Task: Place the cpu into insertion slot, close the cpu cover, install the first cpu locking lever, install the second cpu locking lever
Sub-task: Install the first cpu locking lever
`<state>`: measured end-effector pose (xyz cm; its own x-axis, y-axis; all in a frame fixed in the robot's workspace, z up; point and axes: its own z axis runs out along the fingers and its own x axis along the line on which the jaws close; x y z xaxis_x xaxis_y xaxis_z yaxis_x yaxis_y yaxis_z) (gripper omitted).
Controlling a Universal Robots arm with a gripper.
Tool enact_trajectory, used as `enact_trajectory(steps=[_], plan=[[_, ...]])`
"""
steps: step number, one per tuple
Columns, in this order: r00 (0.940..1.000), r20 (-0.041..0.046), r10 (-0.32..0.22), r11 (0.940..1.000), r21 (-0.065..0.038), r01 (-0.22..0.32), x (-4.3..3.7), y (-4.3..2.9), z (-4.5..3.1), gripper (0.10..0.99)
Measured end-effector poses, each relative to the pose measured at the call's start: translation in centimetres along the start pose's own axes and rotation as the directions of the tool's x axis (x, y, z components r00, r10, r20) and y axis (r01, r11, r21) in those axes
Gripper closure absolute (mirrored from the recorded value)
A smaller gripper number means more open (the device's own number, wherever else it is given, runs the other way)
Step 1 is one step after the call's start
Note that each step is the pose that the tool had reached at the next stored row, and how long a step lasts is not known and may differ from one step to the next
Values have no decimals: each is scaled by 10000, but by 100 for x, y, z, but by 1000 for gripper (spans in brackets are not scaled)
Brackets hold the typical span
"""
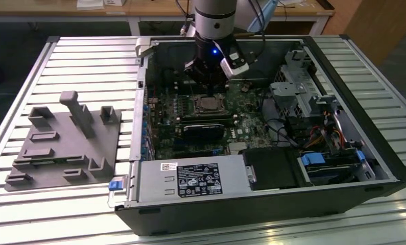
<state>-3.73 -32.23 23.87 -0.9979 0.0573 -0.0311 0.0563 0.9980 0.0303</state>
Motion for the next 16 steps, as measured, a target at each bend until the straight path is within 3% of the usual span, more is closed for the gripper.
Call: enact_trajectory(steps=[16], plan=[[10000, 1, 1, 10000, 0, -1, 0, 2, -73, 980]])
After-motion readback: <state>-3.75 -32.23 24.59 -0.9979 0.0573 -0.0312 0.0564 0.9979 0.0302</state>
